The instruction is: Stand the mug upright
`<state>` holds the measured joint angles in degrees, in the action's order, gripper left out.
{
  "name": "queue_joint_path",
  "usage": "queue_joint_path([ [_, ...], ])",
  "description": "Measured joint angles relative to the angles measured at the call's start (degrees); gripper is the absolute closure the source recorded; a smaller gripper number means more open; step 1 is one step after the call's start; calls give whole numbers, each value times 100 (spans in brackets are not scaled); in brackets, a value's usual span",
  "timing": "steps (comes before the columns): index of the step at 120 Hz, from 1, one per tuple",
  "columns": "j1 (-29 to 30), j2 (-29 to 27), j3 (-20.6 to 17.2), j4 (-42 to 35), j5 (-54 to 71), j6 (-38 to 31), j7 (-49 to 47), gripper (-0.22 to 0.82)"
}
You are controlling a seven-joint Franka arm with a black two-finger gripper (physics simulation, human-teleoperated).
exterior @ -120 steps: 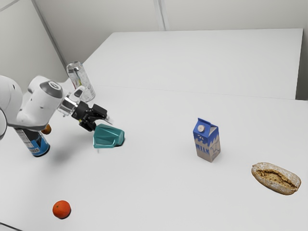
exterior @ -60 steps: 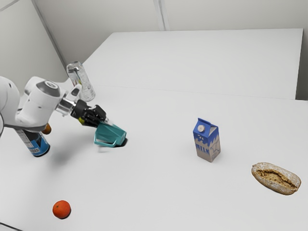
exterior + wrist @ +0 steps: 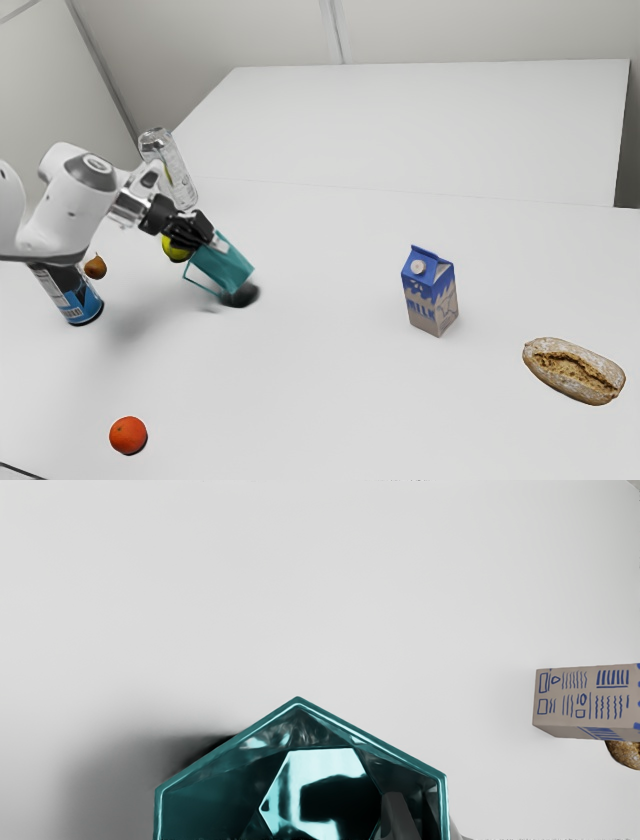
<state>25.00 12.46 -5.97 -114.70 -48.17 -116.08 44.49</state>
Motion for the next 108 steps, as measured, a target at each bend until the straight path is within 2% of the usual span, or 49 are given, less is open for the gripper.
queue_joint_path([
  [28, -349, -518, -9, 37, 1057, 31, -291, 78],
  [64, -1139, -891, -62, -37, 2808, 116, -1335, 78],
  [86, -1511, -1415, -117, -576, 3422, 15, -2096, 79],
  [108, -1664, -1632, -183, -1280, 3842, -718, -2719, 79],
])
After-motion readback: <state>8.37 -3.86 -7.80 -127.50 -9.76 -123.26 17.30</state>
